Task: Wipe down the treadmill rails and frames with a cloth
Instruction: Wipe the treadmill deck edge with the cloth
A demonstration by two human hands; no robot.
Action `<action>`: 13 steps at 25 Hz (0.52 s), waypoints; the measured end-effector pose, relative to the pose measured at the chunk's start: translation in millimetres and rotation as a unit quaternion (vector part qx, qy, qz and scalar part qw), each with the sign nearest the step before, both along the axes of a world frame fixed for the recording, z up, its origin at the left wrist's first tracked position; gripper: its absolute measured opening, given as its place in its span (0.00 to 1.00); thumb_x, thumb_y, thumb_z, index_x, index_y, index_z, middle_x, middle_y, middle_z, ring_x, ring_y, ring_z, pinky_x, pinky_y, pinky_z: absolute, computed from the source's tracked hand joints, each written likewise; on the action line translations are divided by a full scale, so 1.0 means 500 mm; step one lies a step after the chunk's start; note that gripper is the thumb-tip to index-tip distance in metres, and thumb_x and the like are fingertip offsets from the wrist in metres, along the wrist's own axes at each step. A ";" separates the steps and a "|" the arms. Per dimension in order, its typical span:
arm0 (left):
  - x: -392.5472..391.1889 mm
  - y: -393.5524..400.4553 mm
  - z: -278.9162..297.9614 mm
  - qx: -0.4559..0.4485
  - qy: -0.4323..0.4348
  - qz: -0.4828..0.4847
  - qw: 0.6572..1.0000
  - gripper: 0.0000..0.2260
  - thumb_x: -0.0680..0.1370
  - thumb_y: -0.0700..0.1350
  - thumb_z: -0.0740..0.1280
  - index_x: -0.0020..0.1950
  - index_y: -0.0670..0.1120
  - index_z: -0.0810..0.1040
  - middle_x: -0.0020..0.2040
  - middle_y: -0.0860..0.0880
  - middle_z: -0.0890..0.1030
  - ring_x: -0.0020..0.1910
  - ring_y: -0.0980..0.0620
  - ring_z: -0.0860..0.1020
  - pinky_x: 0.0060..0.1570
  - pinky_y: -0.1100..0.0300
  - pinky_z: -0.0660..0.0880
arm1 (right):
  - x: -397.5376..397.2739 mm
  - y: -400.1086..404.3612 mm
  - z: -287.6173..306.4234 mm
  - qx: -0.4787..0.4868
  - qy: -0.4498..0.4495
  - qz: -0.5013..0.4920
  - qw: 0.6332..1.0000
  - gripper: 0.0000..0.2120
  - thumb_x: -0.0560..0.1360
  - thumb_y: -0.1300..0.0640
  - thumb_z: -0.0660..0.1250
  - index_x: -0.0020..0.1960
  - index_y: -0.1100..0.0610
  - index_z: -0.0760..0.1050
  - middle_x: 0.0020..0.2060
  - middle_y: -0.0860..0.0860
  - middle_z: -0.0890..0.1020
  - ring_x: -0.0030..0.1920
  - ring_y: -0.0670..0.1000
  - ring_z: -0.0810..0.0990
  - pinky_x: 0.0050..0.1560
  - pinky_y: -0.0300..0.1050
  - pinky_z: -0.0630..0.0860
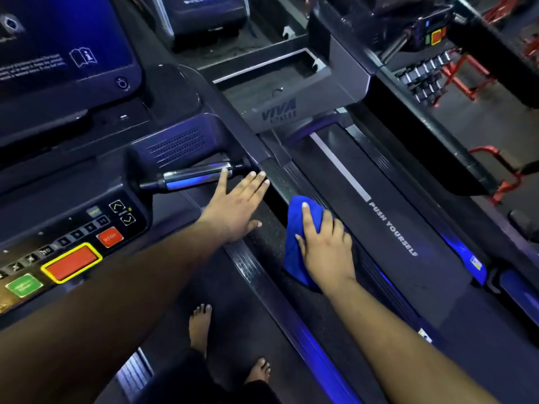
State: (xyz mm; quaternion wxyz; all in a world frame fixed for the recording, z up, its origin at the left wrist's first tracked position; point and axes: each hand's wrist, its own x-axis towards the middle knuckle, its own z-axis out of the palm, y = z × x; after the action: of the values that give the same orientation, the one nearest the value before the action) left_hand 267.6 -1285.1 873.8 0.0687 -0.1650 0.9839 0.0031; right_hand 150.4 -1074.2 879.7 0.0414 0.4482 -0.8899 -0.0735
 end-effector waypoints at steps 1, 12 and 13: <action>0.000 -0.019 0.001 -0.015 -0.005 0.010 1.000 0.42 0.78 0.63 0.60 0.80 0.46 0.39 0.82 0.48 0.41 0.80 0.51 0.43 0.71 0.28 0.40 | -0.003 -0.050 -0.006 -0.004 -0.001 0.005 1.000 0.32 0.80 0.42 0.58 0.80 0.50 0.51 0.68 0.63 0.69 0.59 0.63 0.73 0.51 0.58 0.75; 0.056 -0.128 -0.006 -0.085 -0.025 -0.012 0.996 0.40 0.79 0.54 0.62 0.80 0.41 0.41 0.82 0.43 0.43 0.81 0.46 0.47 0.74 0.33 0.48 | -0.015 -0.155 0.031 0.261 0.108 0.251 0.926 0.31 0.81 0.53 0.54 0.81 0.58 0.49 0.79 0.56 0.36 0.78 0.61 0.35 0.71 0.73 0.46; 0.053 -0.132 0.001 -0.079 -0.023 -0.004 0.997 0.38 0.80 0.52 0.60 0.80 0.41 0.41 0.81 0.43 0.42 0.81 0.46 0.47 0.74 0.33 0.49 | -0.015 -0.210 0.027 0.274 0.127 0.272 0.914 0.29 0.81 0.53 0.52 0.80 0.58 0.50 0.79 0.56 0.37 0.78 0.61 0.34 0.71 0.74 0.44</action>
State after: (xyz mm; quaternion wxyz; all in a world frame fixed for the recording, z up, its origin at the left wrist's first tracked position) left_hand 294.1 -1351.1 874.1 0.0783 -0.1660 0.9798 -0.0789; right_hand 142.9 -1179.1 893.2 0.0482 0.6533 -0.6660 -0.3567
